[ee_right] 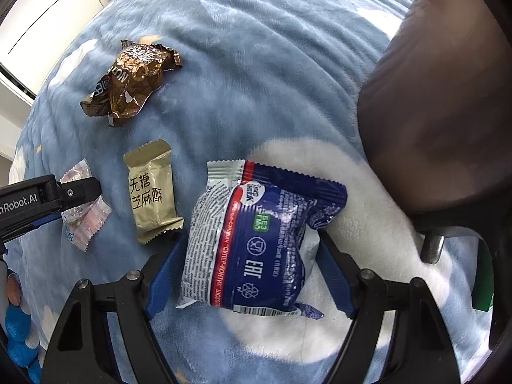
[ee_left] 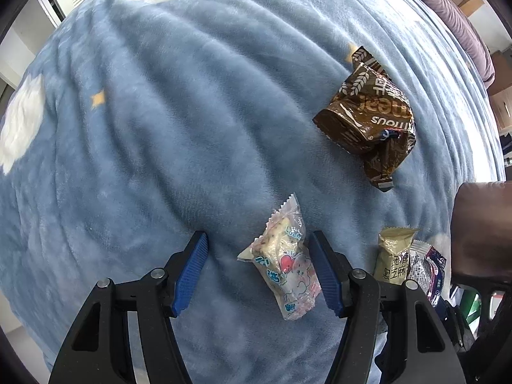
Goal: Organize snacks
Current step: 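Grasp the pink candy wrapper with left tool while right tool grasps the blue-white biscuit packet, then carry the pink candy and blue-white biscuit packet with both tools over the green tray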
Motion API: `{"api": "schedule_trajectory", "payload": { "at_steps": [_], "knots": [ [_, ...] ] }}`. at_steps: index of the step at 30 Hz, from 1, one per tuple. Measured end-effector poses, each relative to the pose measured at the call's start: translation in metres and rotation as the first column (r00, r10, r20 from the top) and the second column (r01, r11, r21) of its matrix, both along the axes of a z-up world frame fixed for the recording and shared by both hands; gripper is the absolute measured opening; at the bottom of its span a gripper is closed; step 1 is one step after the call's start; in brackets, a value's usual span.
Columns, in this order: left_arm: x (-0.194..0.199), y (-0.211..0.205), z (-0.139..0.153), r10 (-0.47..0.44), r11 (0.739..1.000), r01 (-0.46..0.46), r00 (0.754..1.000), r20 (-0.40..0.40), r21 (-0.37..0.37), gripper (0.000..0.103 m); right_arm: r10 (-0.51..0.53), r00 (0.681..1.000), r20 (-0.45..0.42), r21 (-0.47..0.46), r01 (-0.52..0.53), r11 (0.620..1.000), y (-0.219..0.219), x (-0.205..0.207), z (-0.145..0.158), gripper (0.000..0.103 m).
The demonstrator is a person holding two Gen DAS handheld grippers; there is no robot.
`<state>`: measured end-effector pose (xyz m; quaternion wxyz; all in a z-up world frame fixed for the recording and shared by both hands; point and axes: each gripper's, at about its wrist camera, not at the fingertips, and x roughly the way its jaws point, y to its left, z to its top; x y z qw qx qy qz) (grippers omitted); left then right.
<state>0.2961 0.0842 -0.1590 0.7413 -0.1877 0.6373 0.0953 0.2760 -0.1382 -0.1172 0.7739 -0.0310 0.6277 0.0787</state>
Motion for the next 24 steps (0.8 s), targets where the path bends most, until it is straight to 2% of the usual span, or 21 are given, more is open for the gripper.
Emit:
{"api": "schedule_trajectory", "payload": {
  "at_steps": [1, 3, 6, 14, 21, 24],
  "knots": [
    [0.0, -0.003, 0.001, -0.01, 1.0, 0.01, 1.0, 0.001, 0.005, 0.057, -0.003, 1.0, -0.003, 0.004, 0.003, 1.0, -0.001, 0.0, -0.001, 0.103],
    [0.002, -0.012, 0.004, -0.041, 0.999, 0.04, 0.999, 0.004, 0.019, 0.044, -0.01, 1.0, -0.012, 0.017, 0.01, 1.0, -0.002, 0.001, -0.003, 0.103],
    [0.004, -0.02, 0.007, -0.084, 0.996, 0.084, 0.996, 0.007, 0.036, 0.036, 0.008, 1.0, -0.03, 0.028, -0.007, 1.0, -0.003, 0.003, -0.005, 0.103],
    [0.01, -0.033, 0.008, -0.128, 0.99, 0.127, 0.992, 0.013, 0.061, 0.033, 0.021, 0.999, -0.043, 0.074, -0.017, 0.997, -0.005, 0.004, -0.003, 0.103],
    [0.012, -0.05, 0.013, -0.194, 0.976, 0.191, 0.981, 0.024, 0.101, 0.029, -0.017, 0.999, -0.032, 0.064, 0.019, 0.998, -0.015, 0.004, 0.005, 0.103],
    [0.011, -0.055, 0.014, -0.209, 0.973, 0.205, 0.978, 0.026, 0.11, 0.028, 0.004, 1.0, -0.025, 0.046, -0.003, 0.999, -0.014, 0.002, 0.009, 0.103]
  ]
}}
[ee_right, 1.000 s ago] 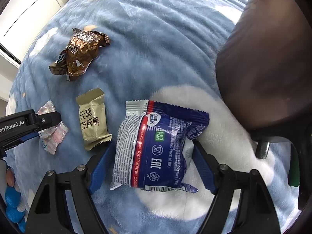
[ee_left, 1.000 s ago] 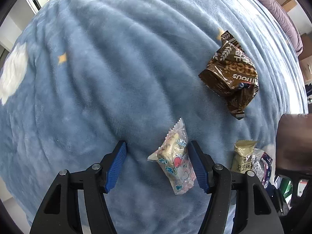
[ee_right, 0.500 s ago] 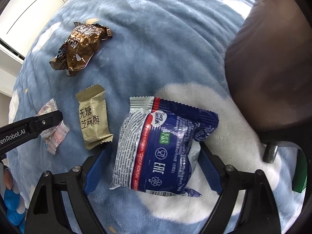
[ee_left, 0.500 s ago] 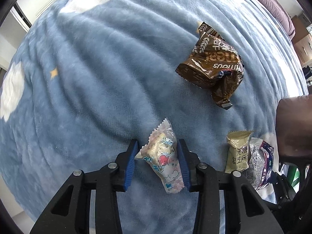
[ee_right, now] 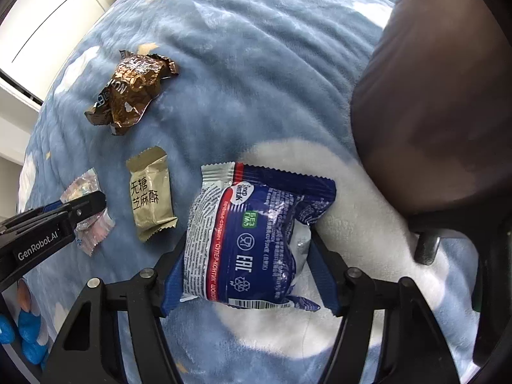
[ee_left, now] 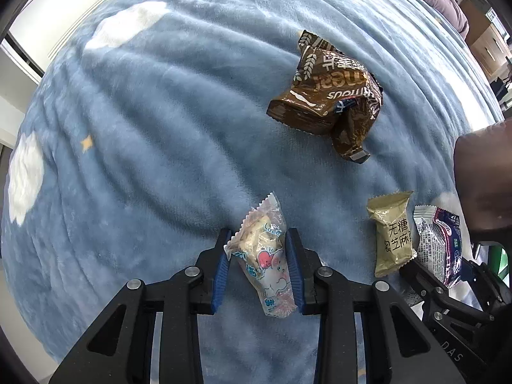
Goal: Organize snacks
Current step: 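Carry the pink candy and blue-white biscuit packet with both tools over the green tray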
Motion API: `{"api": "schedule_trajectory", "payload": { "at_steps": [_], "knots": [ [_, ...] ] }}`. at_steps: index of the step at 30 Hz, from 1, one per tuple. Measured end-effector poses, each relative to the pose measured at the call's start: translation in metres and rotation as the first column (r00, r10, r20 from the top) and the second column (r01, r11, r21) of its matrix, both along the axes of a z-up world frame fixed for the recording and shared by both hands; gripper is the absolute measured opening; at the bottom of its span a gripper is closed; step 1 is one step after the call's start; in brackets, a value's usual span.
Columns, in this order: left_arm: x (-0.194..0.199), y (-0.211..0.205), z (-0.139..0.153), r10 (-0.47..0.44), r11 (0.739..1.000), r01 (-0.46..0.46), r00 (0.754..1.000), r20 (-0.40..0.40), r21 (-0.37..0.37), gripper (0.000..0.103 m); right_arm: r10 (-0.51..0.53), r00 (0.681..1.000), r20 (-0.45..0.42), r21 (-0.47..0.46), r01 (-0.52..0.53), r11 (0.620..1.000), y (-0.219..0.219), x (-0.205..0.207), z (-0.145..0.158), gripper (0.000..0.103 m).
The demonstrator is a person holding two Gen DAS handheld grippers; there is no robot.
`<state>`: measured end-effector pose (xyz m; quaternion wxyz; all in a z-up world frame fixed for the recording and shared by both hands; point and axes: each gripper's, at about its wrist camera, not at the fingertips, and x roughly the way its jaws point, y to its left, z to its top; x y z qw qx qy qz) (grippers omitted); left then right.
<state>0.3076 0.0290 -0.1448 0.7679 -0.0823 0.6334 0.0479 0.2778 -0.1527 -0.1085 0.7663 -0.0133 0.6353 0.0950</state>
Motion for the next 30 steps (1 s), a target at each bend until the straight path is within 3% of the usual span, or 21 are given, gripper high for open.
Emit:
{"api": "schedule_trajectory", "payload": {
  "at_steps": [22, 30],
  "knots": [
    [-0.004, -0.007, 0.032, -0.084, 0.996, 0.084, 0.996, 0.023, 0.025, 0.026, 0.044, 0.996, 0.072, -0.072, -0.039, 0.997, -0.005, -0.02, 0.023, 0.103],
    [-0.01, -0.016, 0.039, -0.105, 0.994, 0.104, 0.994, 0.032, 0.034, 0.026, 0.116, 0.99, 0.079, -0.093, -0.108, 0.99, 0.003, -0.028, 0.026, 0.103]
  ]
}}
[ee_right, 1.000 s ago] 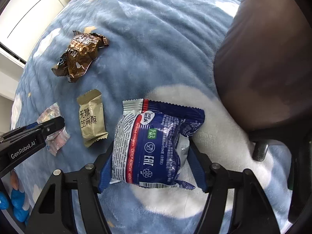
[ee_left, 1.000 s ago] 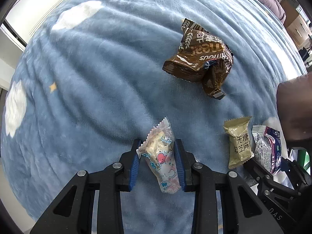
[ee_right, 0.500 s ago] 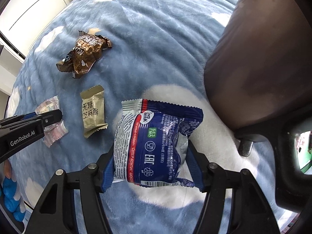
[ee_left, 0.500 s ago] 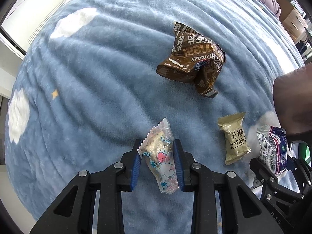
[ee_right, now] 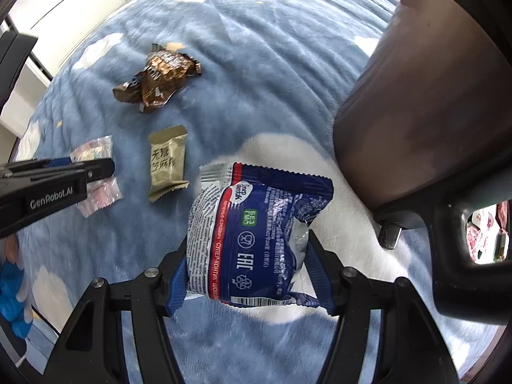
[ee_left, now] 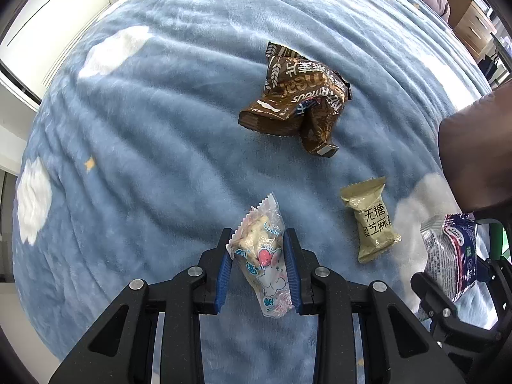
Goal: Organize snacks
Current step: 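Carry the pink candy and blue-white biscuit packet with both tools over the green tray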
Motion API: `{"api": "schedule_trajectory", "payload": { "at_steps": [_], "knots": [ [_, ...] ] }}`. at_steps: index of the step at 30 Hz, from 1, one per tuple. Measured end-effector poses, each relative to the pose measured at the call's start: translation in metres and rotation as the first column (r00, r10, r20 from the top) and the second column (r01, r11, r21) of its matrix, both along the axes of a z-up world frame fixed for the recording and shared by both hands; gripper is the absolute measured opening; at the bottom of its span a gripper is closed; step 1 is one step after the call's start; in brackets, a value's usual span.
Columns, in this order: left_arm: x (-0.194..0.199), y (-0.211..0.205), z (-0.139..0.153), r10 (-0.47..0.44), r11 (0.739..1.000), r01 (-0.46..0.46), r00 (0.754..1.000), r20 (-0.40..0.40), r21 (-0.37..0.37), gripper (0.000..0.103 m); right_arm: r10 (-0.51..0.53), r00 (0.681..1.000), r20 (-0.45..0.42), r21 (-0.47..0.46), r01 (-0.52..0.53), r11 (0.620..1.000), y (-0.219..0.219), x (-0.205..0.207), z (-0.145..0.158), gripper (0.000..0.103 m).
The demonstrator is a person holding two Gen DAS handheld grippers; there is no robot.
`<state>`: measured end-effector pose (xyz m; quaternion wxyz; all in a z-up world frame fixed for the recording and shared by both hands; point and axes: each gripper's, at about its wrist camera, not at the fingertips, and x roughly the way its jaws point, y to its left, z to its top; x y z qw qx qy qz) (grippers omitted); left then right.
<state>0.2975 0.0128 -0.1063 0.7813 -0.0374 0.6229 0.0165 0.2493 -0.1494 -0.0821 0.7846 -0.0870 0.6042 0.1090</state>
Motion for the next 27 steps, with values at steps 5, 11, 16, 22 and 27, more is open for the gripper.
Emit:
{"api": "schedule_trajectory", "payload": {
  "at_steps": [5, 11, 16, 22, 27],
  "knots": [
    [-0.005, -0.004, 0.006, -0.026, 1.0, 0.026, 1.0, 0.011, 0.013, 0.026, 0.048, 0.999, -0.009, 0.001, -0.048, 0.999, 0.005, -0.01, 0.002, 0.103],
    [-0.017, -0.012, 0.015, -0.044, 0.999, 0.044, 0.999, 0.016, 0.019, 0.026, 0.063, 0.998, -0.027, 0.002, -0.063, 0.998, 0.001, -0.023, 0.003, 0.103],
    [-0.026, -0.018, 0.018, -0.059, 0.998, 0.058, 0.998, 0.017, 0.022, 0.026, 0.053, 0.998, -0.031, -0.002, -0.053, 0.999, -0.004, -0.029, 0.001, 0.103],
    [-0.035, -0.023, 0.022, -0.073, 0.997, 0.072, 0.997, 0.022, 0.029, 0.026, 0.053, 0.998, -0.022, -0.014, -0.053, 0.998, -0.006, -0.033, 0.002, 0.103],
    [-0.045, -0.025, 0.026, -0.091, 0.995, 0.09, 0.995, 0.03, 0.03, 0.026, 0.064, 0.998, -0.01, -0.026, -0.064, 0.998, 0.001, -0.033, 0.002, 0.103]
  ]
}}
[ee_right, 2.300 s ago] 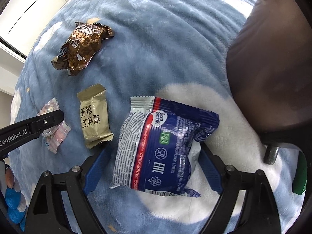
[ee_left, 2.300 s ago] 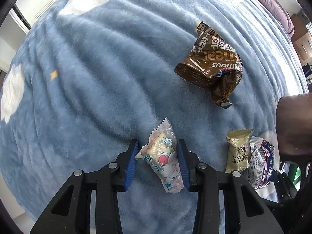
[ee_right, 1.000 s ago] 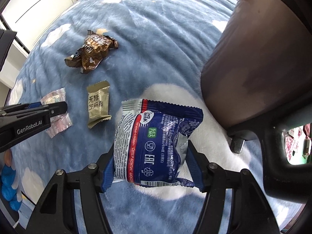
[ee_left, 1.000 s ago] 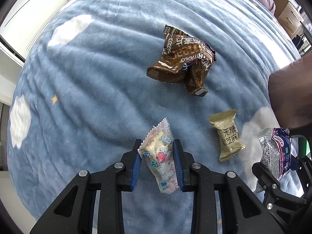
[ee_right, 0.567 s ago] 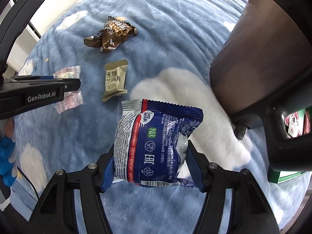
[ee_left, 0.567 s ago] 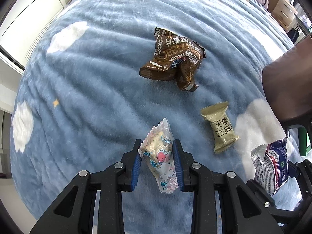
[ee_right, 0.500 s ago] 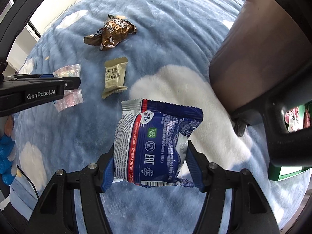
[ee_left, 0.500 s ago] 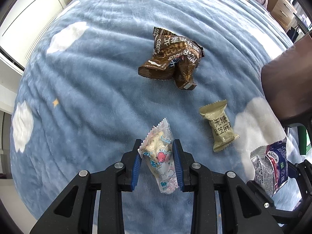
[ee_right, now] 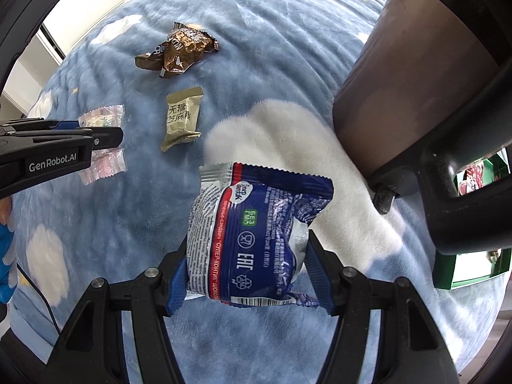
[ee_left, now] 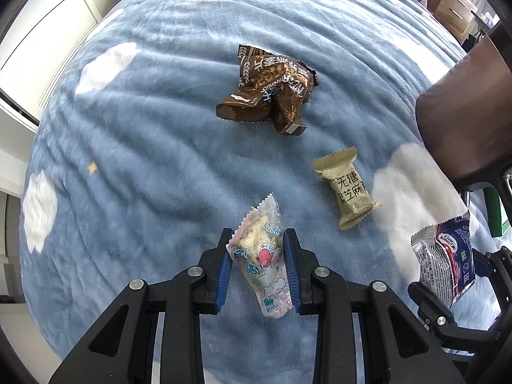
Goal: Organize snacks
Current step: 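Carry the pink candy and blue-white biscuit packet with both tools over the green tray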
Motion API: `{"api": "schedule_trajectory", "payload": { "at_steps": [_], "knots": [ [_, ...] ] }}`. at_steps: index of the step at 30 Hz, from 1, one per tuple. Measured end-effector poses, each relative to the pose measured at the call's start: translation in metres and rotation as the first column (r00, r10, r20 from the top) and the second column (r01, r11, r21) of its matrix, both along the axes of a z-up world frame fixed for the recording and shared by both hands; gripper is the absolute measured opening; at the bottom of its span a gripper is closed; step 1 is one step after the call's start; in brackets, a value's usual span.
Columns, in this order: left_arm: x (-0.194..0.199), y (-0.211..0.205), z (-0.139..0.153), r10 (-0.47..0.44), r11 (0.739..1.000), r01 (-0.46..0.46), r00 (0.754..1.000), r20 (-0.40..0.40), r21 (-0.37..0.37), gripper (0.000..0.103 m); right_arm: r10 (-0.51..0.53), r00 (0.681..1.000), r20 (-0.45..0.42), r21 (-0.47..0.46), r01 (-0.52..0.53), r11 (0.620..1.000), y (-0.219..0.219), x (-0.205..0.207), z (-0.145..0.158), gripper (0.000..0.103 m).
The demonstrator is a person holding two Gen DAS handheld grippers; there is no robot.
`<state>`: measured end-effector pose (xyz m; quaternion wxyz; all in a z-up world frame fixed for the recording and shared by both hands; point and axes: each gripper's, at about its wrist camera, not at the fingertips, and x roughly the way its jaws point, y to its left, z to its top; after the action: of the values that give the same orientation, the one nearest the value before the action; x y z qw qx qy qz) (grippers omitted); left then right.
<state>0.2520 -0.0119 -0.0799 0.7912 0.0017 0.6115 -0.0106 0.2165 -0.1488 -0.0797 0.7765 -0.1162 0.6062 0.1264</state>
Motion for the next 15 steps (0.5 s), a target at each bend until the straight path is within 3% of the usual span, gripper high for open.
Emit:
{"api": "schedule_trajectory", "payload": {
  "at_steps": [9, 15],
  "knots": [
    [-0.023, -0.009, 0.01, -0.038, 0.999, 0.037, 0.999, -0.002, -0.015, 0.026, 0.048, 0.999, -0.007, 0.015, -0.048, 0.999, -0.003, -0.004, 0.006, 0.103],
    [-0.034, -0.017, 0.011, -0.077, 0.997, 0.077, 0.997, -0.007, -0.015, 0.026, 0.02, 1.0, -0.012, 0.013, -0.02, 1.0, -0.011, -0.01, 0.009, 0.103]
  ]
}}
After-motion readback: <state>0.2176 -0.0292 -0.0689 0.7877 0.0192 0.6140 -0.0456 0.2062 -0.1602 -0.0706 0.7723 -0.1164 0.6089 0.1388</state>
